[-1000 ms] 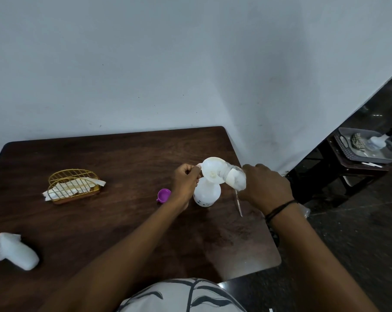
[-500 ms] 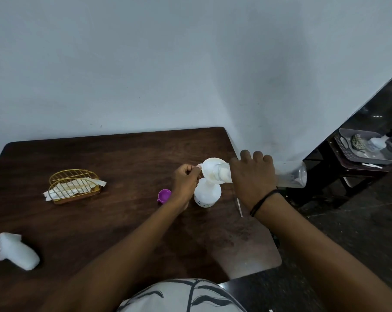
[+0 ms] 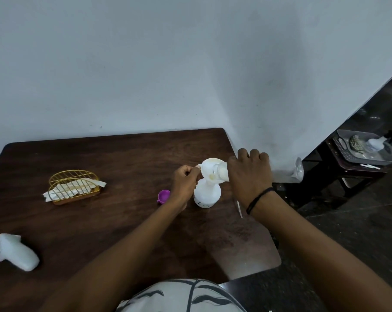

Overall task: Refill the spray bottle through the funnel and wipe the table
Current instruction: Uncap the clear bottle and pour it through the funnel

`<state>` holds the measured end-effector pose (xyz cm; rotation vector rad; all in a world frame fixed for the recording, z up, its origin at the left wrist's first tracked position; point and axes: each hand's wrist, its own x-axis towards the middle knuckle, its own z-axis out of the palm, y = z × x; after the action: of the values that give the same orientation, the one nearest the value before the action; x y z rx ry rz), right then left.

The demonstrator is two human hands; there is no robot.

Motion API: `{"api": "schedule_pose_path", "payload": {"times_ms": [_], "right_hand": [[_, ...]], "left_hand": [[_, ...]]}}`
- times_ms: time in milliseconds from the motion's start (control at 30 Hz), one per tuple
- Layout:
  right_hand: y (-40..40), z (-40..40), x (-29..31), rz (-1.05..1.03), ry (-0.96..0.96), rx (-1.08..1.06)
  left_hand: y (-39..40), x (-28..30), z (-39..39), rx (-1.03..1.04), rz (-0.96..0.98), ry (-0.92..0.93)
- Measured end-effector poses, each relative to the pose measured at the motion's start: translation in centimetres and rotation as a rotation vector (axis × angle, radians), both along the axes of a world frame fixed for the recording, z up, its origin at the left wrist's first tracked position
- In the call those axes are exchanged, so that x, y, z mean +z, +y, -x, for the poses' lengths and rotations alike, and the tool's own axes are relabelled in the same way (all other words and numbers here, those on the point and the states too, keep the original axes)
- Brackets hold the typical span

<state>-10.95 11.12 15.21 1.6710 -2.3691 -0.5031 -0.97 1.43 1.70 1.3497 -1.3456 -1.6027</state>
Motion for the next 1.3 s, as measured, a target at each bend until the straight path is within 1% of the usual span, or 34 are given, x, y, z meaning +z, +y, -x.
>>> {"api": "schedule_pose_path", "payload": {"times_ms": [133,200,300,367,400,433,500,600,667,733,833,900,933,1000,1067,1133,1200,1267,1300], "right_hand": [[0.8,0.6,-0.5,0.086,-0.054,-0.035],[1.6,1.2,-0.9,0.114,-0.112,-0.061],[3.1,1.7,-2.3,0.158,-0.294,-0.142],[4.1,1.6,-3.5,0.216,-0.467,-0.208],[4.5,1.5,-4.2,0.249,-0.547,-0.237],[5.0,1.3,-4.9,0.286,-0.612,-0.258],[5.7,1.0,-6.2,0.36,-0.69,-0.277],[6.4,0.5,-7.3,0.471,-0.762,-0.274],[6.6,0.1,-7.7,0.528,-0.795,-0.265],[6.6,-0.4,-8.0,0.544,-0.806,-0.265],[6.4,-1.1,-8.2,0.546,-0.838,-0.257],[6.2,-1.5,-8.3,0.569,-0.898,-0.237],[6.1,-1.8,-8.4,0.588,-0.93,-0.224],[5.8,-2.2,-8.5,0.633,-0.972,-0.203],[5.3,-2.6,-8.8,0.657,-1.021,-0.2],[4.7,-3.1,-9.3,0.664,-1.079,-0.2],[4.2,-3.7,-9.8,0.682,-1.124,-0.197],[3.8,-4.4,-10.1,0.707,-1.162,-0.188],[3.6,-4.6,-10.2,0.722,-1.174,-0.179]], "left_hand": [[-0.6,-0.9,-0.7,0.028,0.021,0.008],[-1.2,-1.8,-1.4,0.034,0.092,-0.067],[-2.0,-3.7,-2.9,-0.009,0.319,-0.341],[-2.4,-5.2,-4.3,-0.126,0.503,-0.598],[-2.4,-6.0,-5.1,-0.209,0.556,-0.743],[-2.5,-6.8,-5.7,-0.296,0.56,-0.873],[-2.4,-7.8,-6.6,-0.447,0.459,-1.034],[-2.2,-8.6,-7.1,-0.616,0.369,-1.111],[-2.1,-9.2,-7.5,-0.666,0.376,-1.134],[-1.9,-9.6,-7.8,-0.665,0.434,-1.138],[-1.9,-9.6,-8.1,-0.613,0.507,-1.078],[-2.1,-9.2,-8.2,-0.537,0.47,-0.979],[-2.2,-8.8,-8.2,-0.477,0.437,-0.899],[-2.3,-7.3,-7.8,-0.303,0.384,-0.688],[-2.3,-5.1,-6.9,-0.082,0.345,-0.432],[-2.3,-2.1,-5.9,0.087,0.358,-0.158],[-2.0,1.1,-5.2,0.166,0.402,0.089],[-1.5,3.4,-4.7,0.174,0.452,0.268],[-1.2,4.1,-4.3,0.157,0.443,0.34]]}}
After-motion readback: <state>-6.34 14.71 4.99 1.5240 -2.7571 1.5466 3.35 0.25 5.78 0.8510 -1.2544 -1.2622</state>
